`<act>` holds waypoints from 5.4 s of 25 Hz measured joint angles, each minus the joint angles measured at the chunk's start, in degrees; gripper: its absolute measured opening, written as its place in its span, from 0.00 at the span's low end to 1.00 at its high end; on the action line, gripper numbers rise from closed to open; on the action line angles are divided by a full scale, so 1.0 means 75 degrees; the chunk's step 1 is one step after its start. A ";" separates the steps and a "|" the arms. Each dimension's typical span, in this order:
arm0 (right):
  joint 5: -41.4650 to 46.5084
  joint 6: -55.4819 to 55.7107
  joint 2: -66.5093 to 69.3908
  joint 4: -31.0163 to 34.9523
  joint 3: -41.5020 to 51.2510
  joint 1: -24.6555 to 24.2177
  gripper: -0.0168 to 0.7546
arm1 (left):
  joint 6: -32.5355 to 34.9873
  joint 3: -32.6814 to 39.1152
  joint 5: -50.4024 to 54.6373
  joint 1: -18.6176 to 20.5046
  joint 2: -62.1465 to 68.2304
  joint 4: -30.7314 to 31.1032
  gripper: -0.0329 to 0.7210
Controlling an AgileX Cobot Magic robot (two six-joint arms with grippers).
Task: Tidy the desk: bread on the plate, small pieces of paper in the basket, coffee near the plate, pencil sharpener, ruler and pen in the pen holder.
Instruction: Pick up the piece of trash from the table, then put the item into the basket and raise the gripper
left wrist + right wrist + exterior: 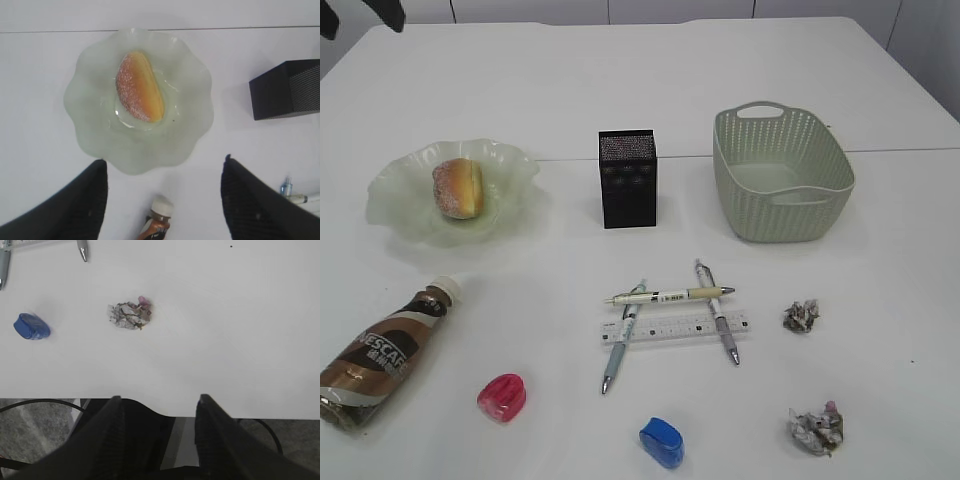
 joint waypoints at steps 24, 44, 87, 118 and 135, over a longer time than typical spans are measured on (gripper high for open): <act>-0.1220 -0.0498 0.2438 0.0731 -0.0017 0.1506 0.69 | 0.0017 0.4286 0.0146 0.0000 -0.5430 0.0438 0.73; -0.3065 0.0301 0.5290 -0.0371 -0.0053 0.2176 0.67 | 0.0017 0.4293 0.0146 0.0000 -0.5627 0.0438 0.73; -0.3738 0.0505 0.6280 -0.0541 -0.0200 0.2176 0.16 | 0.0017 0.4293 0.0146 0.0000 -0.5627 0.0461 0.70; -0.1370 0.1259 0.5153 -0.2458 -0.4356 0.2176 0.02 | 0.0017 0.4293 0.0146 0.0000 -0.5627 0.0459 0.69; -0.1404 0.1698 0.8521 -0.3457 -0.8332 0.1136 0.02 | 0.0017 0.4293 0.0146 0.0000 -0.5627 0.0154 0.69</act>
